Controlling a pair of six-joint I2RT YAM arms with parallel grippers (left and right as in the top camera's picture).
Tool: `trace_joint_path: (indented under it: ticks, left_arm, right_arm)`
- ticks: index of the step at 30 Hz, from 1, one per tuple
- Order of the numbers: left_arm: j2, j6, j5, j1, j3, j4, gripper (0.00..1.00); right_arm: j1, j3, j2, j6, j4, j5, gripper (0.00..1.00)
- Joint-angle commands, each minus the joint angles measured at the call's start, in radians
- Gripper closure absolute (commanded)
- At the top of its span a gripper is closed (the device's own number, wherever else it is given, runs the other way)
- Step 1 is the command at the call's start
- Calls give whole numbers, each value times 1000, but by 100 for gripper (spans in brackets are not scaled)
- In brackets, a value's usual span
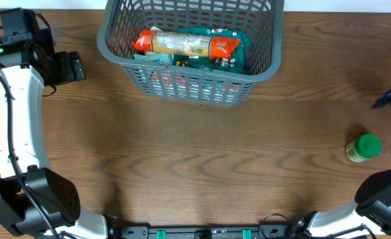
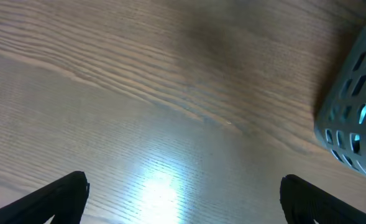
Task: Pack container
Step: 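Move the right gripper down to the green-lidded jar and grasp it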
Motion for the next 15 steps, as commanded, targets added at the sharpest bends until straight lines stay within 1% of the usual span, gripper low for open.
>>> trace_joint_path:
  ticks: [1,6,15]
  left_arm:
    - [0,13,4,-2,-2,-6,1]
    - [0,13,4,-2,-2,-6,1]
    - [0,13,4,-2,-2,-6,1]
  right_arm:
    - [-26,-127,1,13,58,16,1]
    - [-31,-296,1,9,199,-14,1]
    - [-30,-511,1,9,442,-13,1]
